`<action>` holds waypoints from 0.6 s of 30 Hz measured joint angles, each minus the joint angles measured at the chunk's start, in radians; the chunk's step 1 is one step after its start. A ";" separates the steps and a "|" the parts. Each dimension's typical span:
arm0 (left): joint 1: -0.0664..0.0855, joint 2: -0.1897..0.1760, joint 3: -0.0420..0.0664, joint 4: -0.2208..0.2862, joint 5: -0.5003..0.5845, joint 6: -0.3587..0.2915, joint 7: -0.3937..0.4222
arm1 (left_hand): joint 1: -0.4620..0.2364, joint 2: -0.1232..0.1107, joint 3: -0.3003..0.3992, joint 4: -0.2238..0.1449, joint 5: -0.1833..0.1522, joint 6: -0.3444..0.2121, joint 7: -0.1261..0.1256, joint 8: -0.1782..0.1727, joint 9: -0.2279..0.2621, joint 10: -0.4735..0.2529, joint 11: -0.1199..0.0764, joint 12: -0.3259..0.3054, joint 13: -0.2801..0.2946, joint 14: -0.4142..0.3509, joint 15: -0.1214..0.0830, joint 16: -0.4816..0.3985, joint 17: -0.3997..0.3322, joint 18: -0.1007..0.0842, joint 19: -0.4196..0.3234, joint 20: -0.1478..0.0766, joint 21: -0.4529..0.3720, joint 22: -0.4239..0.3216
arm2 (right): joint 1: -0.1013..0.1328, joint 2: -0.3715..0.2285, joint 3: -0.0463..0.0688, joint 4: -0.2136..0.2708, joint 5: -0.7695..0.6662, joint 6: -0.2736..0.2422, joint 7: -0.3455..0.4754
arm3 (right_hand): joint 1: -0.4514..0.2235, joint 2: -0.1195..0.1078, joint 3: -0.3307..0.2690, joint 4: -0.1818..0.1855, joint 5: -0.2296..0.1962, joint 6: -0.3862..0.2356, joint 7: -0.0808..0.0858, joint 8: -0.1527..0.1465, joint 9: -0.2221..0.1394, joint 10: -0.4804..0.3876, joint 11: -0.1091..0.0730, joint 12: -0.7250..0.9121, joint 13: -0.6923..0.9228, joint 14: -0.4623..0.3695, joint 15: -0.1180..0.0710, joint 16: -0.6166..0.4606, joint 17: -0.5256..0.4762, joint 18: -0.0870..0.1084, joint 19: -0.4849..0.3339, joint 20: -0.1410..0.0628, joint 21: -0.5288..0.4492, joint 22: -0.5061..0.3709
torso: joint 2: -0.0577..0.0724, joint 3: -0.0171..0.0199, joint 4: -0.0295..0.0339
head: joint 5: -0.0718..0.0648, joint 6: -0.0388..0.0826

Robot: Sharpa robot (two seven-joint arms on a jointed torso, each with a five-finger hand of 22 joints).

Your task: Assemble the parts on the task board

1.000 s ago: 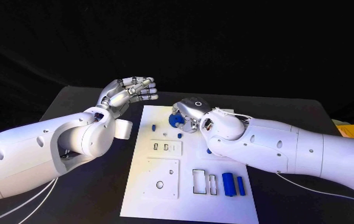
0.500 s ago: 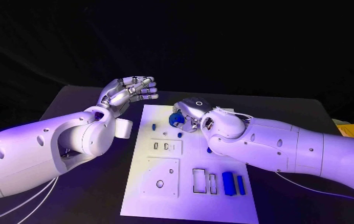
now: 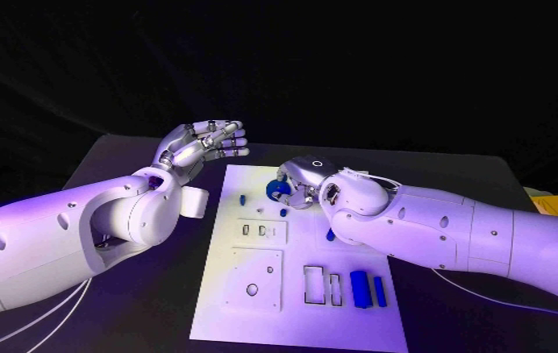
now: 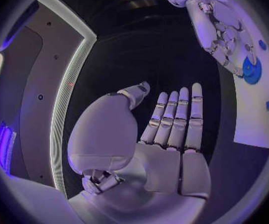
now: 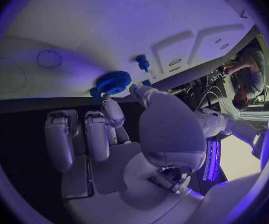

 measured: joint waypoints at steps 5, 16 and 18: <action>0.000 -0.001 0.000 0.000 0.001 0.000 -0.001 | -0.002 0.002 0.000 0.000 0.000 0.000 0.000 0.000 0.000 0.000 0.000 0.000 0.000 0.000 0.000 0.000 0.001 0.000 0.000 0.000 0.000 0.000 | 0.000 -0.007 0.000 0.002 0.010 0.005 0.000 | -0.001 0.001 0.000 0.000 0.000 0.000 0.000 0.000 0.001 0.004 0.004 0.001 0.002 0.000 0.000 0.000 0.000 0.000 0.000 0.000 0.000 0.000 | 0.000 -0.0001 -0.0001 | 0.000 -0.001; 0.000 -0.005 0.000 0.000 0.001 0.000 -0.002 | -0.002 0.002 0.000 0.000 0.000 0.000 0.000 0.000 -0.001 0.000 0.000 0.000 0.000 0.000 0.000 0.000 0.000 0.000 0.000 0.000 0.000 0.000 | 0.000 -0.096 0.002 0.094 0.023 -0.059 0.011 | 0.002 -0.002 0.019 -0.011 0.037 0.011 -0.004 0.000 0.001 0.029 -0.003 0.024 0.030 0.000 0.000 0.000 0.000 0.000 0.000 0.000 0.008 0.000 | 0.000 0.0004 0.0003 | 0.001 0.002; 0.000 -0.006 0.000 -0.001 0.001 0.000 -0.002 | -0.002 0.002 0.000 0.000 0.000 0.000 0.000 0.000 -0.001 0.000 0.000 0.000 0.000 0.000 0.000 0.000 0.000 0.000 0.000 0.000 0.000 0.000 | 0.005 -0.133 0.005 0.127 0.033 -0.087 0.019 | 0.014 -0.014 0.022 -0.014 0.037 0.011 -0.004 -0.006 0.001 0.029 -0.003 0.024 0.031 0.000 0.000 0.000 0.000 0.000 0.000 0.000 0.008 0.000 | -0.001 0.0006 -0.0005 | 0.001 0.003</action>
